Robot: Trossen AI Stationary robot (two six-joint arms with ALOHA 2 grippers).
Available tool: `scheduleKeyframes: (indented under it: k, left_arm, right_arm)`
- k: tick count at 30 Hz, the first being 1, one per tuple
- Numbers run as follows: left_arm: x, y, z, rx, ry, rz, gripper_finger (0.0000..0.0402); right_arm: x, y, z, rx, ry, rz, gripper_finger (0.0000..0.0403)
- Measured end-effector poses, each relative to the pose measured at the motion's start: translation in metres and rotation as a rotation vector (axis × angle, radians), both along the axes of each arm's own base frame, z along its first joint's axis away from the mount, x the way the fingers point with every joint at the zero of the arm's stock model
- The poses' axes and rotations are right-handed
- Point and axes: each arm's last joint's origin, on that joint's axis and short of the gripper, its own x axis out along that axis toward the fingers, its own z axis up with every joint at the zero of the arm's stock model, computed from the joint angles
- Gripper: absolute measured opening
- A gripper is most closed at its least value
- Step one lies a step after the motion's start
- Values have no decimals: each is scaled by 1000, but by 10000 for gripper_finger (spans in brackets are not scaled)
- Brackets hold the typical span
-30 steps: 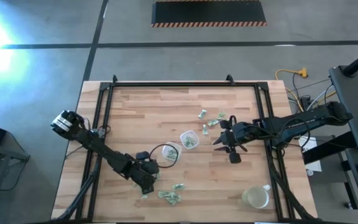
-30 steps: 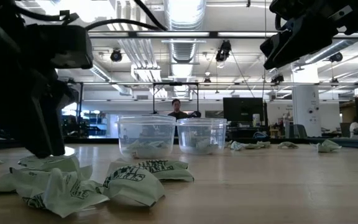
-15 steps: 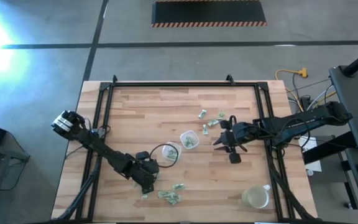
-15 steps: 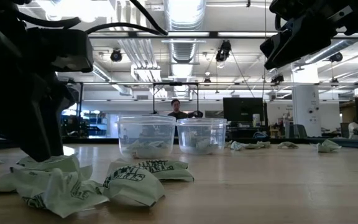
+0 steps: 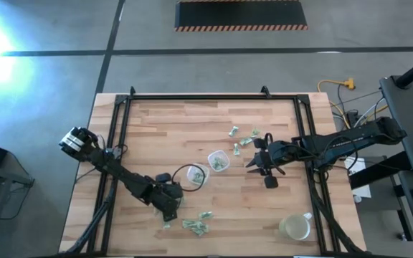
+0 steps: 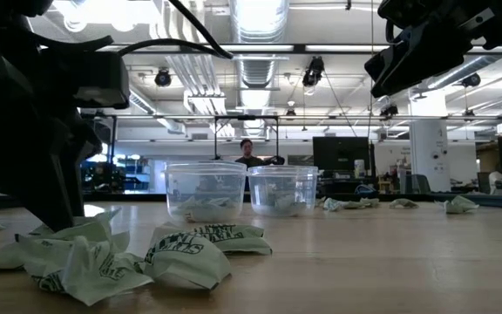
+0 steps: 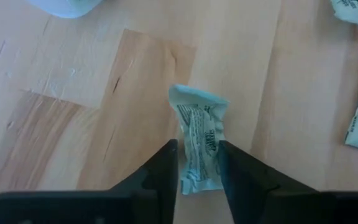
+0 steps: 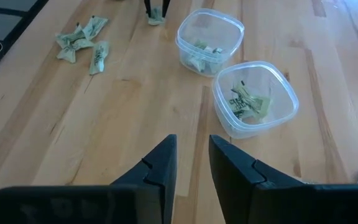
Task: Pick and place items into bin
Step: Put the stevia packet into the left bin
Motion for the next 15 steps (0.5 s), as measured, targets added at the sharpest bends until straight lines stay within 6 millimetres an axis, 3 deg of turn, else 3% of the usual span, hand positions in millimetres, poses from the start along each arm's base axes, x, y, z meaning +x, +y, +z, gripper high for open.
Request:
scheduleKeyframes:
  k: [8, 15]
  left_arm:
    - [0, 0, 0, 23, 7, -63, 8]
    - [0, 0, 0, 51, 6, -115, 5]
  right_arm:
    - [0, 0, 0, 0, 1, 0, 73]
    - [0, 0, -1, 0, 3, 0, 75]
